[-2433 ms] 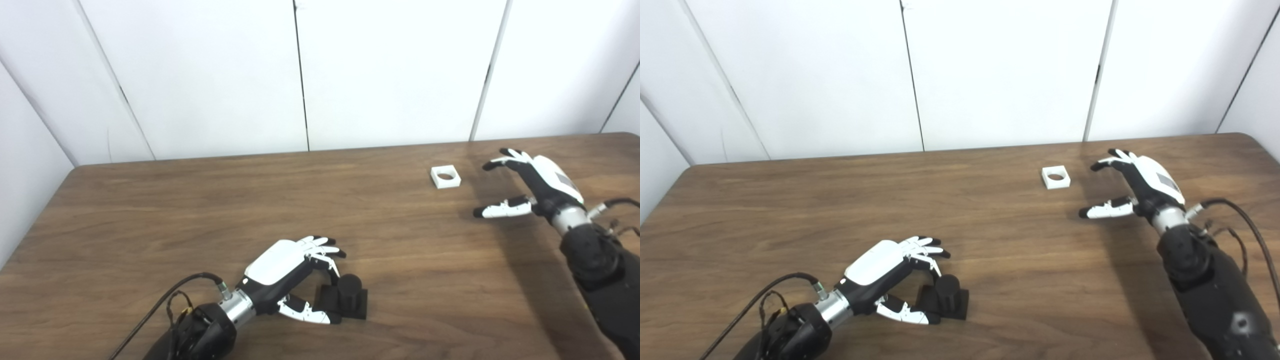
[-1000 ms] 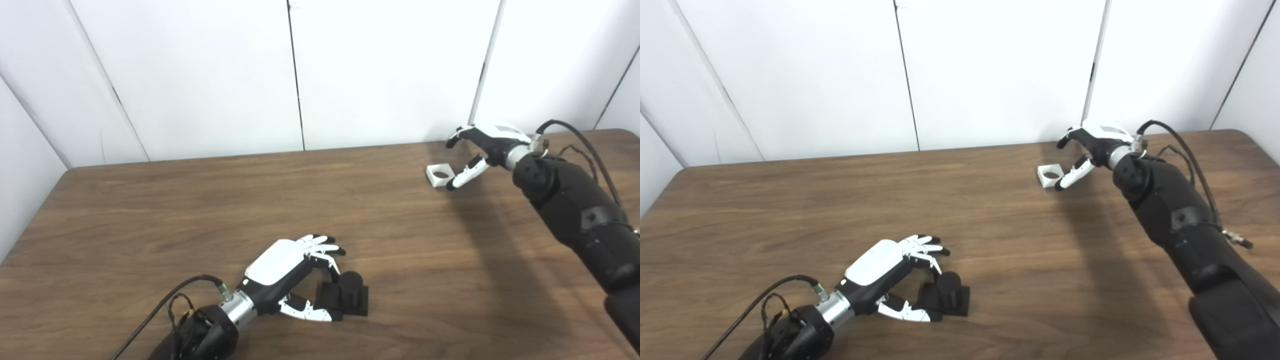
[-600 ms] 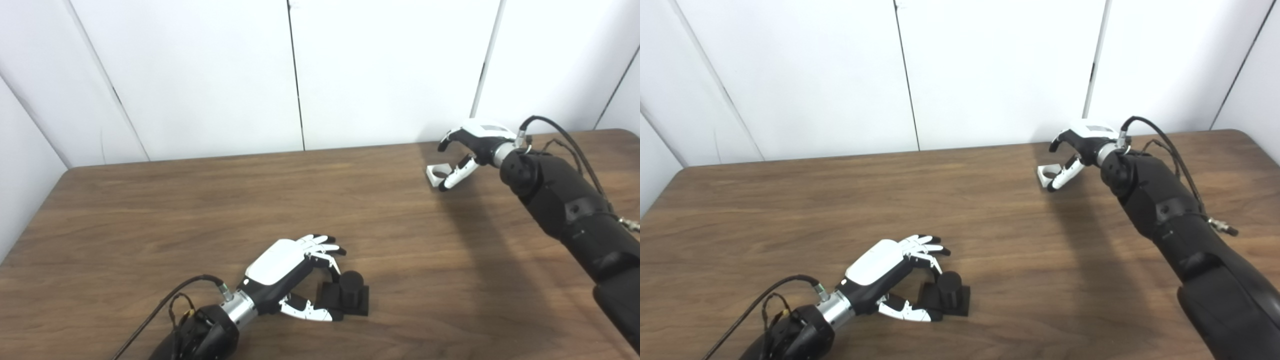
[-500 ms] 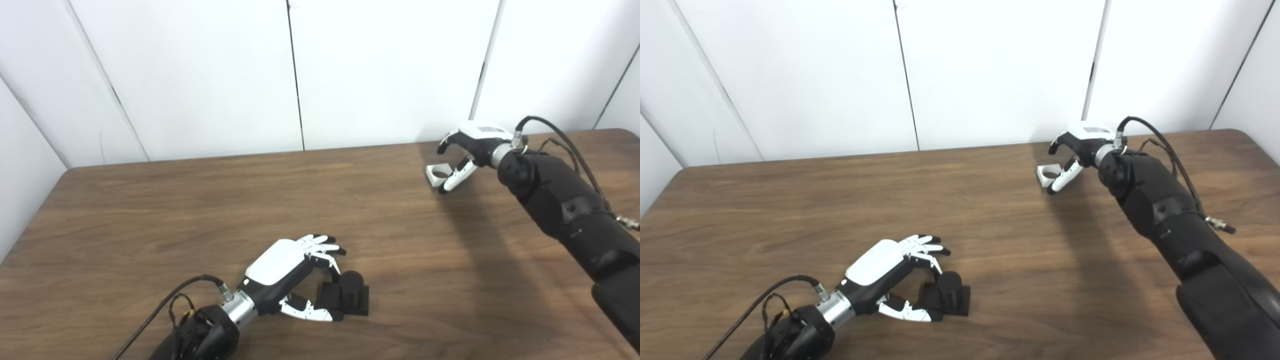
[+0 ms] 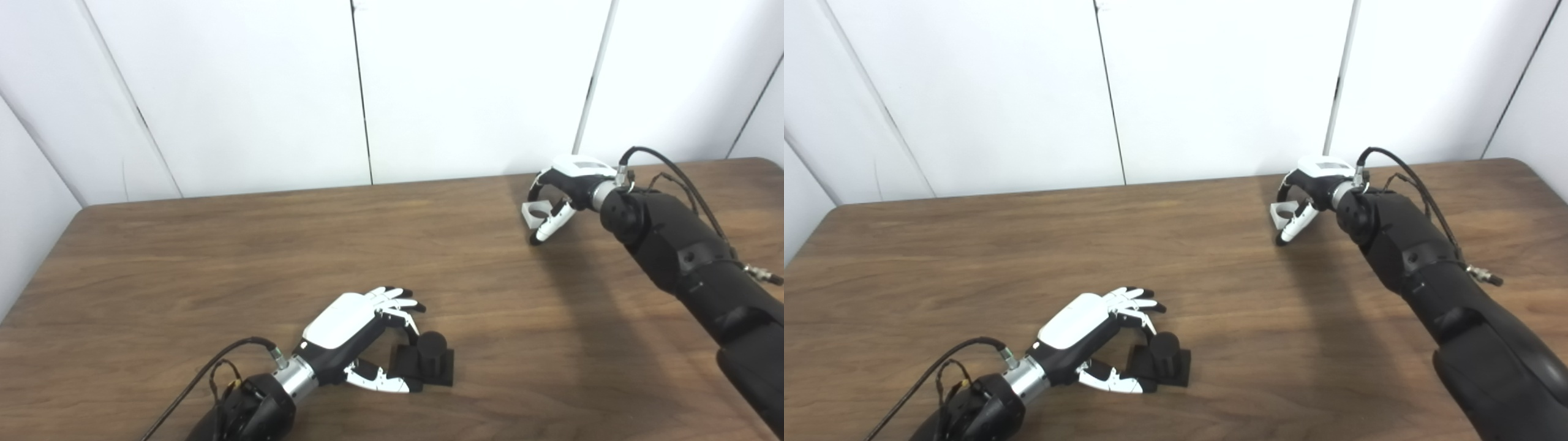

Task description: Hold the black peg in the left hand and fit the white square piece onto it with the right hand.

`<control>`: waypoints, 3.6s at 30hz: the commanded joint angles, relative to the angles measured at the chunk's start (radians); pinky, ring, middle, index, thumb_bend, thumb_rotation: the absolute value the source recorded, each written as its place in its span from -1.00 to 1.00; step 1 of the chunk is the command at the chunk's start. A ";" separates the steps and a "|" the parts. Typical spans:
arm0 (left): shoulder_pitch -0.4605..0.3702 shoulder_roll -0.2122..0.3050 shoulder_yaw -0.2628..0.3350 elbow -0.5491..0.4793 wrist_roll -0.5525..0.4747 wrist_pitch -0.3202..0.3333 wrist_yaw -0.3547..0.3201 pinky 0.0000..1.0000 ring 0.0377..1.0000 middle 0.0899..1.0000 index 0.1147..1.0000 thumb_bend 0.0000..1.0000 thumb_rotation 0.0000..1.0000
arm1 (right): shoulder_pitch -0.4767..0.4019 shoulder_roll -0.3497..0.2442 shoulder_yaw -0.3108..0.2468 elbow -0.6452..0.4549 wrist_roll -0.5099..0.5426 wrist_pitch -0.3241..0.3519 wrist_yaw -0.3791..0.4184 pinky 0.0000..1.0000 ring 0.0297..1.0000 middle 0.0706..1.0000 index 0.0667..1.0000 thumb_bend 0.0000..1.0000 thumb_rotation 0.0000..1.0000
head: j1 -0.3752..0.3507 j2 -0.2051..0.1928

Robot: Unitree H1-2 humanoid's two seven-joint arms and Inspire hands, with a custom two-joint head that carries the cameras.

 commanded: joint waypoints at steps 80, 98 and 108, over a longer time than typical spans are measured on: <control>-0.005 -0.020 -0.020 0.009 0.024 0.017 -0.008 0.88 0.84 0.66 -0.05 0.10 -0.20 | 0.071 -0.084 -0.096 -0.292 0.062 -0.136 -0.046 0.79 0.94 0.76 -0.09 0.05 -0.71 | 0.005 0.009; -0.011 -0.026 -0.020 0.027 0.026 0.009 0.000 0.89 0.84 0.66 -0.06 0.09 -0.23 | 0.237 -0.119 -0.165 -0.816 0.083 -0.079 0.155 0.86 0.99 0.79 -0.09 0.05 -0.70 | 0.011 0.006; -0.018 -0.021 -0.026 0.018 0.031 0.020 -0.020 0.90 0.86 0.67 -0.03 0.08 -0.20 | 0.304 -0.097 -0.171 -1.093 0.123 -0.016 0.309 0.81 0.98 0.78 -0.09 0.05 -0.70 | 0.012 0.015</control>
